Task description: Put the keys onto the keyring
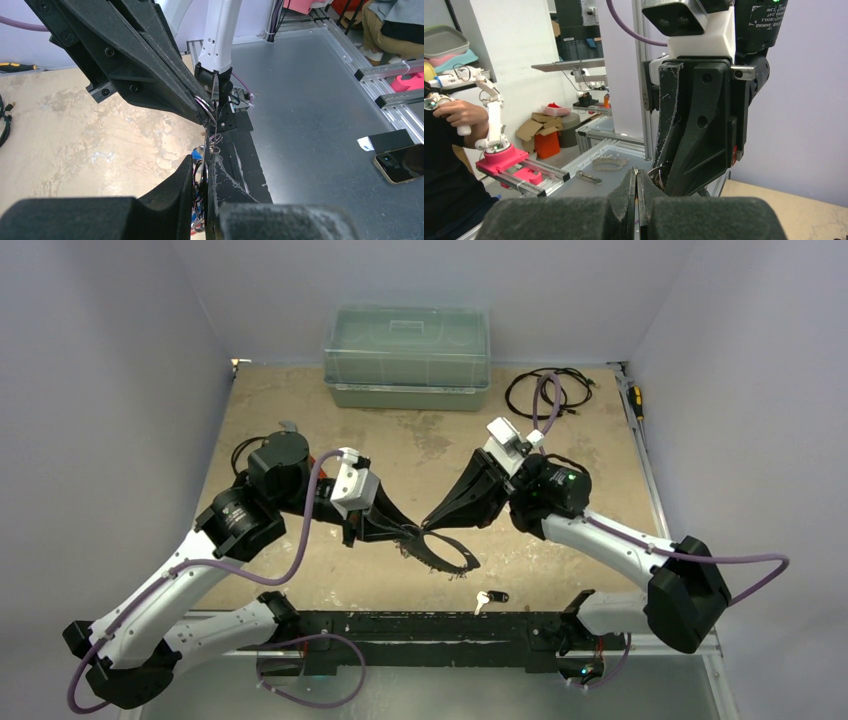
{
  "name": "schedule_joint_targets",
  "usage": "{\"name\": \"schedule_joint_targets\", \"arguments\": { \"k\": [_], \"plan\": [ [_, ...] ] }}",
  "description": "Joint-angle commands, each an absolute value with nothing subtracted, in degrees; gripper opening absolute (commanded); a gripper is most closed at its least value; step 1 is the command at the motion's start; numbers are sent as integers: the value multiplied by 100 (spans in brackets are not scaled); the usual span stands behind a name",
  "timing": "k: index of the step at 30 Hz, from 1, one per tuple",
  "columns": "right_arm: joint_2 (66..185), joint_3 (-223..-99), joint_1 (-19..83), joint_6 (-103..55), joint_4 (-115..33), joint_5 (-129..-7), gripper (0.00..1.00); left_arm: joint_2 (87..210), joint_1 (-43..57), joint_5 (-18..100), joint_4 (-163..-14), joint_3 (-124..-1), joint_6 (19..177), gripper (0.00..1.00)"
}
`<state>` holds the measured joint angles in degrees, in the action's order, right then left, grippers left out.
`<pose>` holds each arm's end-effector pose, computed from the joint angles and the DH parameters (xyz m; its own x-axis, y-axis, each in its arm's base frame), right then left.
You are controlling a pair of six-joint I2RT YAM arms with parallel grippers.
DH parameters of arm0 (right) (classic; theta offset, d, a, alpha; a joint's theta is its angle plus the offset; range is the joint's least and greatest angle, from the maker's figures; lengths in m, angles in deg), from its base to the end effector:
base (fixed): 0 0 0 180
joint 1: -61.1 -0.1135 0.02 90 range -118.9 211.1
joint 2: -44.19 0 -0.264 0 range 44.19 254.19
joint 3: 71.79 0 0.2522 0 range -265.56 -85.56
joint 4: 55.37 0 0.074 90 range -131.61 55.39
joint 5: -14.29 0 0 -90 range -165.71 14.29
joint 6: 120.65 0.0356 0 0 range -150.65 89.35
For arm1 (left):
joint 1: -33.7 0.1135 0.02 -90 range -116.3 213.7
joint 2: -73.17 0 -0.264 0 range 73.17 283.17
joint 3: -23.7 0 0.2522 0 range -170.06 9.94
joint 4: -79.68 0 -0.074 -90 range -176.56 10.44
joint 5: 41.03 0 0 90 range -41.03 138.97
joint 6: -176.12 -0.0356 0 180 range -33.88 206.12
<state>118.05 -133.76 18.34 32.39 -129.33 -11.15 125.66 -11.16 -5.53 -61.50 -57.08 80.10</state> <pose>0.1509 0.1833 0.3940 -0.2427 0.2971 -0.9235 -0.8512 -0.5219 0.0558 0.1032 -0.1436 0.4251 -0.0264 0.1122 -0.9933 0.9852 -0.1656 -0.0448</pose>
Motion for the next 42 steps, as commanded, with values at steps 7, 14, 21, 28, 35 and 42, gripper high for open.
{"name": "schedule_joint_targets", "arguments": {
  "k": [7, 14, 21, 28, 35, 42],
  "plan": [
    [11934, -13727, 1694, 3376, -14743, -647, 0, 12542, -1137, -570, -6308, -6073, 7700, 0],
    [11929, -13792, 1628, 3428, -14743, -584, 0, 12556, -1135, -534, -6165, -6105, 7561, 0],
    [11892, -13855, 1551, 3525, -14760, -477, 0, 12487, -1139, -325, -5948, -6204, 7410, 0],
    [12028, -14056, 1405, 3753, -14761, -419, 0, 12481, -1139, -353, -5729, -6268, 7234, 0],
    [12176, -14207, 1217, 3832, -14761, -447, 0, 12517, -1138, -393, -5850, -6230, 7197, 0],
    [12239, -14198, 1171, 3787, -14760, -548, 0, 12500, -1136, -398, -5977, -6169, 7244, 0]
  ]
}}
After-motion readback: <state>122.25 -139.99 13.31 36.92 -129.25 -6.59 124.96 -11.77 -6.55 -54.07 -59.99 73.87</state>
